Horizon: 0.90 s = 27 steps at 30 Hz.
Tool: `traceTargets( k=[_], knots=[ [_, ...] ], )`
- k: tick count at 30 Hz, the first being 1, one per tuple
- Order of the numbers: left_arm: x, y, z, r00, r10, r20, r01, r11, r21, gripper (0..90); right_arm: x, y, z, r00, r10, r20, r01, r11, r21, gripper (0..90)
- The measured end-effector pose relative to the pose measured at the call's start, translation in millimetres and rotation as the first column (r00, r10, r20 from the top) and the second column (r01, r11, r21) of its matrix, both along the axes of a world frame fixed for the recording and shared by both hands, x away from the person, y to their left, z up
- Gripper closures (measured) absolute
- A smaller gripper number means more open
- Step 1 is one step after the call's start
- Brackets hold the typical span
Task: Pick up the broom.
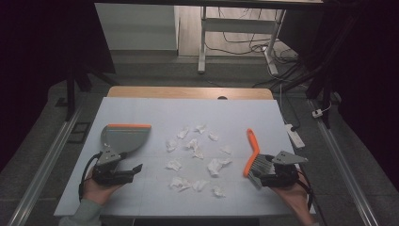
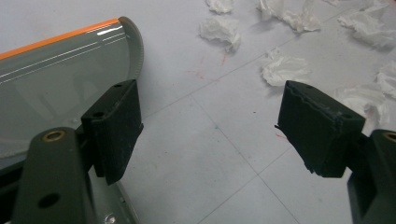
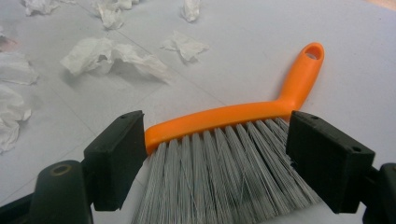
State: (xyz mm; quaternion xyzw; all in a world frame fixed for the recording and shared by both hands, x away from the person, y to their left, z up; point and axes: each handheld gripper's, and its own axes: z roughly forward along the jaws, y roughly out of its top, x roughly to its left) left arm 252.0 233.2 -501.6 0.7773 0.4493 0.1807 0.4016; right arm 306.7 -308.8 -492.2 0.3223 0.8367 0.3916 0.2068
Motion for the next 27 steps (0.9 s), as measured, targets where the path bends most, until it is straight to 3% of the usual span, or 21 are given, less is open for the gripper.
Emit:
traceTargets(
  k=[18,26,27],
  knots=[
    [0.2,0.1,0.7,0.9999,0.008,0.01,-0.008,1.0,0.003,22.6,-1.6,4.5,6.7,1.0,-0.004,-0.008,0.003,1.0,-0.022,19.7],
    [0.8,-0.6,1.3,0.9998,0.01,0.017,-0.01,0.9999,0.007,22.6,-2.2,5.0,9.9,0.9999,-0.006,0.008,0.006,1.0,-0.011,19.3],
    [1.5,-0.7,1.8,0.9998,0.006,0.018,-0.006,1.0,0.007,22.7,-1.9,5.2,11.9,0.9995,-0.025,0.02,0.025,1.0,-0.012,19.1]
  ],
)
